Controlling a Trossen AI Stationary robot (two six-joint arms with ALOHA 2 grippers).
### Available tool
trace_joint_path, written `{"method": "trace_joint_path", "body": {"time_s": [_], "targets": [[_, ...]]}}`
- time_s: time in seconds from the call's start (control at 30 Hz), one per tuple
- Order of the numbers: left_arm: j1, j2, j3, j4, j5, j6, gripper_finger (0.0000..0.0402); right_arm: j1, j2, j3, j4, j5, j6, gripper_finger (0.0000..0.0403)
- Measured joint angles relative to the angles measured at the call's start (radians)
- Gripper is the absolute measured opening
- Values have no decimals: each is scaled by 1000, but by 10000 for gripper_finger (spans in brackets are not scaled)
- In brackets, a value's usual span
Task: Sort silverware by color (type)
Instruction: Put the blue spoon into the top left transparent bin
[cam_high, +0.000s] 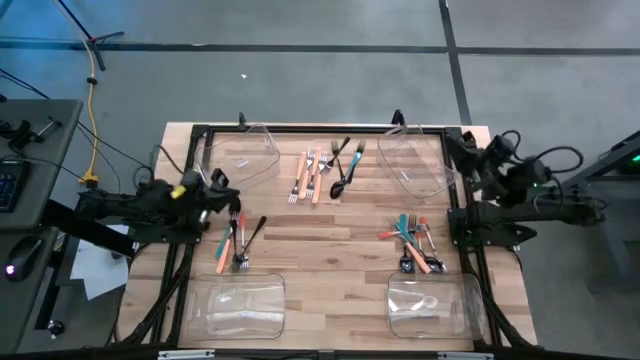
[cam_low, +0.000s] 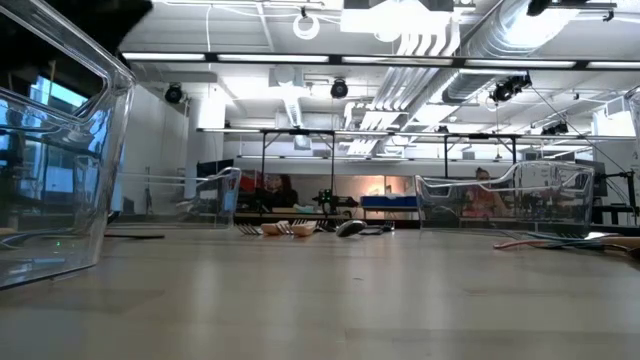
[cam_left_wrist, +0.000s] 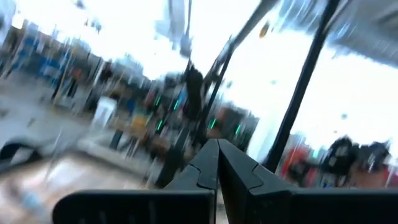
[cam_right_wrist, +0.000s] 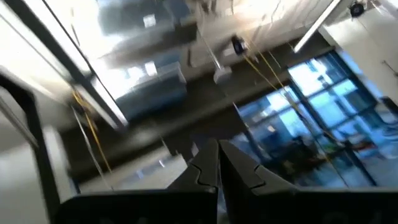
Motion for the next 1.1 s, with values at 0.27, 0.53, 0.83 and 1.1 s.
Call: {"method": "trace_joint_path", "body": {"time_s": [0.27, 0.53, 0.83, 1.1], "targets": [[0, 23, 22, 208, -133, 10, 1, 0, 196, 270, -410, -16, -20, 0], [0, 314, 295, -130, -207, 88, 1, -56, 441, 490, -716, -36, -34, 18], [0, 495, 500, -313, -291, 126, 1, -227, 813, 848, -1308, -183, -334, 141], [0, 502, 502, -310, -290, -1, 1, -327, 1181, 1044, -1677, -302, -791, 199]]}}
